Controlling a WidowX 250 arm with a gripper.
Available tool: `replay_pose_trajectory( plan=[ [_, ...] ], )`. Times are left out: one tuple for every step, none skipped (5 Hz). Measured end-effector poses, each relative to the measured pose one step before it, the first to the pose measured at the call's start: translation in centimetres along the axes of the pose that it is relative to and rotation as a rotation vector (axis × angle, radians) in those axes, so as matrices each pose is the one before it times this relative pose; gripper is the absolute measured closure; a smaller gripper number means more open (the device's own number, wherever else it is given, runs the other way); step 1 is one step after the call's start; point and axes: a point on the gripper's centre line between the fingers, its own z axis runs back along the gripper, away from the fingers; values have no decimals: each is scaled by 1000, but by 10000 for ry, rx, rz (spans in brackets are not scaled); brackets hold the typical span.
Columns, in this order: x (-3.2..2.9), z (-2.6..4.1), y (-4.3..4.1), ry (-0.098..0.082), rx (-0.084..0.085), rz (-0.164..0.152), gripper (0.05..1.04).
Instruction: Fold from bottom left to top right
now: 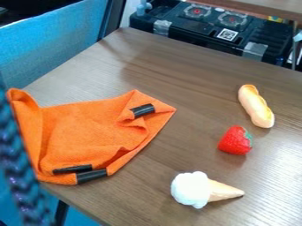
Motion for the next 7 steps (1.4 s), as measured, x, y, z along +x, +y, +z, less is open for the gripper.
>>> replay_pose_trajectory(
  plan=[
    [973, -1290, -20, 350, 432, 20, 83],
    [1232, -886, -505, 191, -147, 40, 84],
    [1077, -235, -421, 18, -266, 94, 140],
    [252, 10, -248, 20, -175, 273, 422],
    [11, -38, 59, 104, 44, 43, 721],
    [117, 532, 49, -20, -172, 19, 924],
    [316, 1235, 28, 18, -309, 178, 999]
  ],
)
